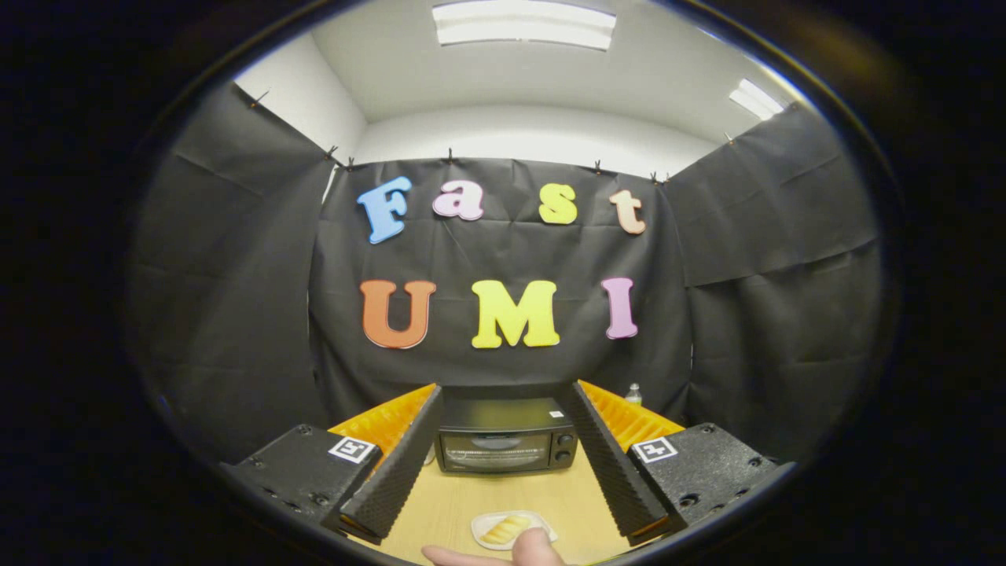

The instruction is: Open the toaster oven, put the food inside, and close the toaster oven door.

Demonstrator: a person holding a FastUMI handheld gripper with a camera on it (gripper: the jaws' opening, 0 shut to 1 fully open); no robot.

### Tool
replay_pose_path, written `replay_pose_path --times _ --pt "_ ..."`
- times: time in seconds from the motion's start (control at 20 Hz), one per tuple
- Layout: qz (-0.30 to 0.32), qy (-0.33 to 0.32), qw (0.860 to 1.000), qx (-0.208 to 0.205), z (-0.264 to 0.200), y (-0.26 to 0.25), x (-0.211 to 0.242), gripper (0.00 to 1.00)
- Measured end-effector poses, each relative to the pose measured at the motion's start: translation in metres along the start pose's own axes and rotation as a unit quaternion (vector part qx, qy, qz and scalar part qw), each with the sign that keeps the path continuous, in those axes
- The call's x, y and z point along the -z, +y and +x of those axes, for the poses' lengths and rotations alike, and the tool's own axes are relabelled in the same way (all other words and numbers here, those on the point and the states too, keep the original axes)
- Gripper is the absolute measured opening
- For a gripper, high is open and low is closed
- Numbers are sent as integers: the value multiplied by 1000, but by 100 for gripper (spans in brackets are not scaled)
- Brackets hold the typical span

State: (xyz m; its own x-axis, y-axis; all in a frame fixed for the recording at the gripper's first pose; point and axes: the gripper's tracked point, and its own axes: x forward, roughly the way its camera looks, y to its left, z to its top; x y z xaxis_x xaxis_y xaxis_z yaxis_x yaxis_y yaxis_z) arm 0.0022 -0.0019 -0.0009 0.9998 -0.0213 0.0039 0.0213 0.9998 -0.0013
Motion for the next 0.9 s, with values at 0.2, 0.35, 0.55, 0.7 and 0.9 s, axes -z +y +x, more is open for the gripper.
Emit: replay_pose_path --times 0.2,0.35,0.55,0.7,0.9 --pt "1 2 1000 1 2 -1 2 100" --pt "3 6 1000 2 4 -1 4 100" --pt "1 8 1000 0 7 -1 6 100" --pt "3 11 1000 0 10 -3 9 100" --pt "8 12 1000 1 15 -6 12 100"
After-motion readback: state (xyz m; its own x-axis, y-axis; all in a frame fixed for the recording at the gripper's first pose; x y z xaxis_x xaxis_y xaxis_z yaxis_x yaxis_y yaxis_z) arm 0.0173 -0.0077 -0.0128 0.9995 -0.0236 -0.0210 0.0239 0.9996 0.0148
